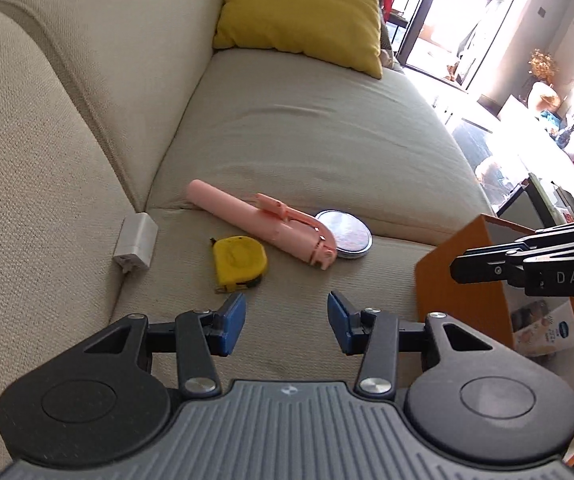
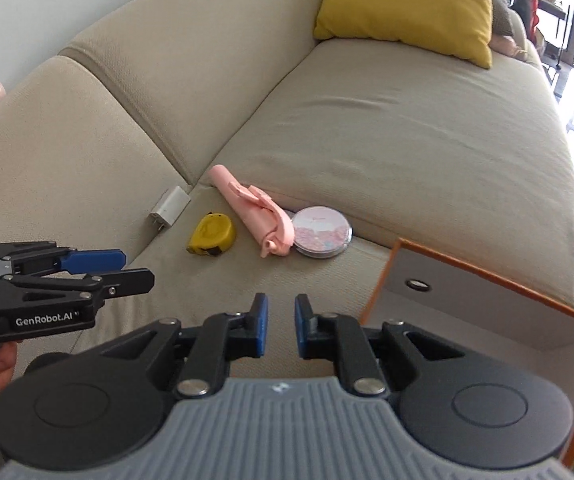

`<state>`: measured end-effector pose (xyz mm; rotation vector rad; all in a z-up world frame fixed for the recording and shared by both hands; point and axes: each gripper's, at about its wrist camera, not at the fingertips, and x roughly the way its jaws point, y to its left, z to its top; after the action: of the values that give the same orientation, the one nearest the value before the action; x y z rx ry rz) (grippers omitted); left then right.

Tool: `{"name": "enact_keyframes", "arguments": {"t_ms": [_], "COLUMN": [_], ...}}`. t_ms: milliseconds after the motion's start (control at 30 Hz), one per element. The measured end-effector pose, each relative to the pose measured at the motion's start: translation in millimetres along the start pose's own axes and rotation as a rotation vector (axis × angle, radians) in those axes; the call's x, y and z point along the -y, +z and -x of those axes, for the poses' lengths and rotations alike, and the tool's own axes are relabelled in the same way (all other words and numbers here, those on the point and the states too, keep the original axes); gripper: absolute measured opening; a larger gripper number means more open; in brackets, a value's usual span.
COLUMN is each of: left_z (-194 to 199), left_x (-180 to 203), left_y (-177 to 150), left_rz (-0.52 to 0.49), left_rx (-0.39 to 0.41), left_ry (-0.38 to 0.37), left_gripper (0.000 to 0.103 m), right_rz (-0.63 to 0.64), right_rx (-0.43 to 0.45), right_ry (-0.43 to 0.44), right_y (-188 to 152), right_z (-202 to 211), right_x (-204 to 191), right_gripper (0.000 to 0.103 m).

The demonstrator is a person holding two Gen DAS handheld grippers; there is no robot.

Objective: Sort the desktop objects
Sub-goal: 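Move both grippers back to the items on the sofa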

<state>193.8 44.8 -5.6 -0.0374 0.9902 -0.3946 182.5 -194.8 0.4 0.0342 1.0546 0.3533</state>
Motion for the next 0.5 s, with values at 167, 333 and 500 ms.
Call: {"name": "enact_keyframes", "arguments": {"t_ms": [167, 333, 500], "left_z": [-42, -86, -118], "left_x": [-36, -56, -73], "left_y": [21, 37, 37], "left_rz": [0.088, 0.137, 0.200], "left_rx": [-0.048, -0.100, -0.159], "left_ry": [-0.026, -0.052, -0.072], "left_gripper": [0.054, 0.058, 0.058], "right_rz": [-0.025, -0.081, -0.198], "right_rx": [-0.087, -0.212, -0.332], "right_ry": [-0.045, -0.100, -0.136], "right_y": [44, 78, 90], "right_z": [-53, -112, -152], "right_x": [6, 23, 44], "right_gripper": [0.039, 0.039, 0.048]}}
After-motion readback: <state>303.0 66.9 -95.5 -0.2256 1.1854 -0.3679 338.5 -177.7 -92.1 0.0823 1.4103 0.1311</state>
